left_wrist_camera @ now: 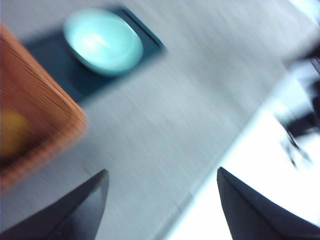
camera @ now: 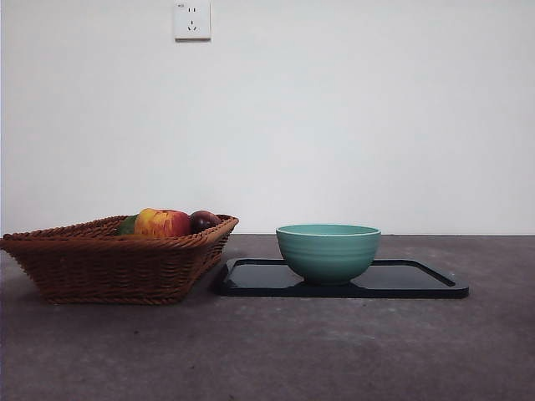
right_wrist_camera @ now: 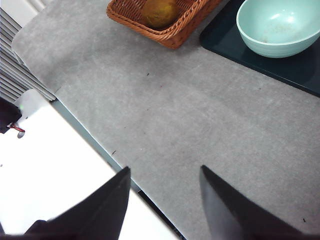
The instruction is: Pick up the wifruite, put it on the bowl, pick up the plate, put it on desk
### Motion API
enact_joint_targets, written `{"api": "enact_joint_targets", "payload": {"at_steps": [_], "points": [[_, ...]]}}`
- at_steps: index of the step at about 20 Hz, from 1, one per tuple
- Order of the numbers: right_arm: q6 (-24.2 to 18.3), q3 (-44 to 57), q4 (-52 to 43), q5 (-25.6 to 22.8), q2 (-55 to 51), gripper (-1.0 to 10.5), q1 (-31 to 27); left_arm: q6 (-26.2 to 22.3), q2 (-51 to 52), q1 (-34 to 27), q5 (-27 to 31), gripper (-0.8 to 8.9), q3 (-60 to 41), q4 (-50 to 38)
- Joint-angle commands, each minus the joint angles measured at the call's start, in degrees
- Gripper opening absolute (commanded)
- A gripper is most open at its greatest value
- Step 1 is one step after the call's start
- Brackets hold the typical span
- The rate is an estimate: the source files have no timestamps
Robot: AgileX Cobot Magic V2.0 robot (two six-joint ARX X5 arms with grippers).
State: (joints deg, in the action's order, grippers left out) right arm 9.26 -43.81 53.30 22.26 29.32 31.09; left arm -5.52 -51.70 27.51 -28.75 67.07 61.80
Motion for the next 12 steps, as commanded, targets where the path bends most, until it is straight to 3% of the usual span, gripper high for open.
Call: {"api": "enact_joint_targets", "payload": {"at_steps": [1,12], "points": [[-0.3,-0.4,-0.6,-0.2,0.1,2.2,0.3,-5.7,-0.3,0.3,-2.9,3.43,0.7,3.3],[-0.3,-0.4,-0.6,-0.2,0.1,2.2,0.3,-6.5,-0.3,0.3,-3.8,3.43,0.7,4.1]]}}
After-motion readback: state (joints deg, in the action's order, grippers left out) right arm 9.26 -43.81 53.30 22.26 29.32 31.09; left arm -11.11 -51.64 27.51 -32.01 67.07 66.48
